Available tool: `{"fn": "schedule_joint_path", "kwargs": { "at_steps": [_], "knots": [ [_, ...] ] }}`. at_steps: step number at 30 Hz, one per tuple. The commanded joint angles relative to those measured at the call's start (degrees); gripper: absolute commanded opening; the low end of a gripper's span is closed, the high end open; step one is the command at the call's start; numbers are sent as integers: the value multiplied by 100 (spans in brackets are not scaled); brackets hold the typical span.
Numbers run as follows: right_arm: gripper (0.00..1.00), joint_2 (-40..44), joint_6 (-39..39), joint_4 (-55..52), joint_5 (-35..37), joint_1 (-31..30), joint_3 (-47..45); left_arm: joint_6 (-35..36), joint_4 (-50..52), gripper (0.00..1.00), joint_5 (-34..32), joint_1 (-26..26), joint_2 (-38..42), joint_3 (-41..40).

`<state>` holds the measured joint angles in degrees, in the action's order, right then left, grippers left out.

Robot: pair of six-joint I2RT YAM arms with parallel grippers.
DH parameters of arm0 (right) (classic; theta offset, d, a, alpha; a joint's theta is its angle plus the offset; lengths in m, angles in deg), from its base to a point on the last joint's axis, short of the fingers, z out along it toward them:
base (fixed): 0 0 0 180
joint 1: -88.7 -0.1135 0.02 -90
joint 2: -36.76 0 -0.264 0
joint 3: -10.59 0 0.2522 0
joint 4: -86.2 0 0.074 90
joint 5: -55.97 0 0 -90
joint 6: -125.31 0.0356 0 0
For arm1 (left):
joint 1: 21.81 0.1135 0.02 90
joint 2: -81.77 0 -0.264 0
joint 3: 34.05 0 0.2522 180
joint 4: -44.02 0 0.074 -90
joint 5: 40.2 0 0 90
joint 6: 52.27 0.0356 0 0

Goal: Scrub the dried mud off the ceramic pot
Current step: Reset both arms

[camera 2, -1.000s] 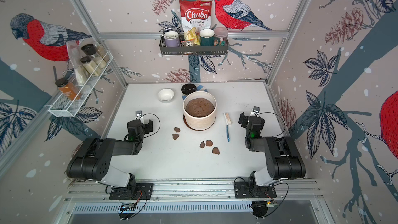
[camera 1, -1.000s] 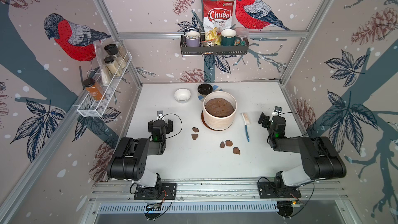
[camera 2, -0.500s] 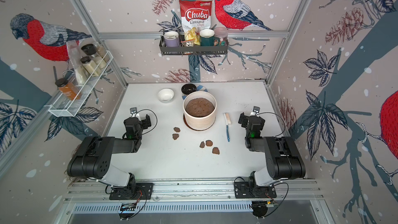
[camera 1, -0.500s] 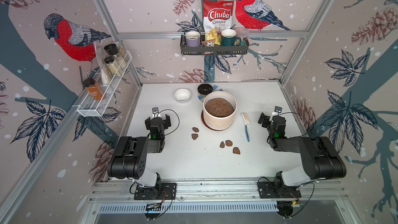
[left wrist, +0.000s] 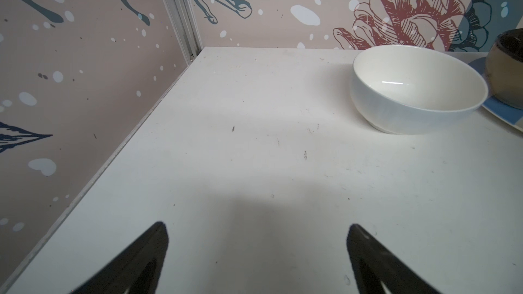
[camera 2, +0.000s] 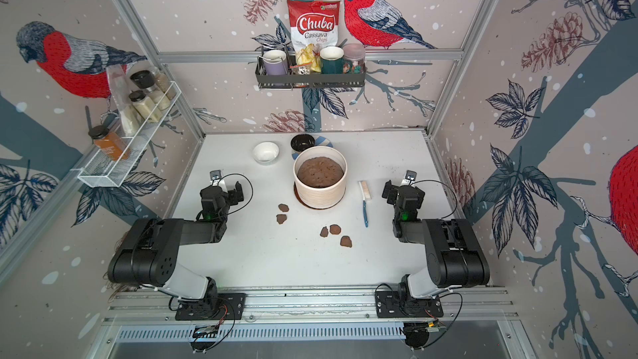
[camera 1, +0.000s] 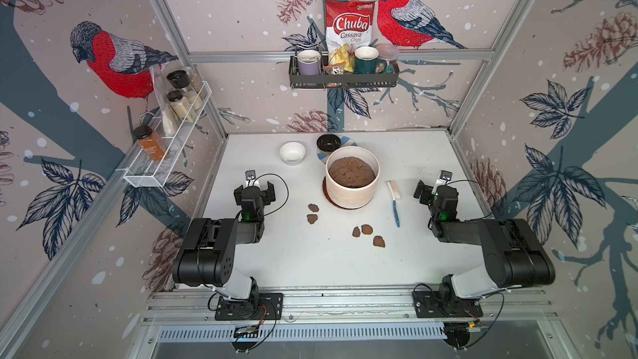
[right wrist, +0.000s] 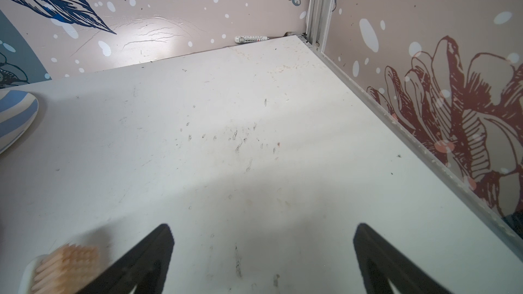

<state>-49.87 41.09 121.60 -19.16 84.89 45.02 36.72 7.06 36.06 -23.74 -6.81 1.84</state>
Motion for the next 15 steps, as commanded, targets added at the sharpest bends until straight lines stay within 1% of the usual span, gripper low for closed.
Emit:
{"fn": "schedule_joint_path", "kwargs": {
  "at_steps": [1, 15],
  "knots": [
    [100, 17, -95, 172, -6, -12, 25, 64, 8, 98, 77, 10, -2, 29],
    [100, 15, -94, 181, -7, 3, 20, 70, 3, 98, 84, 9, 3, 28]
  ]
}}
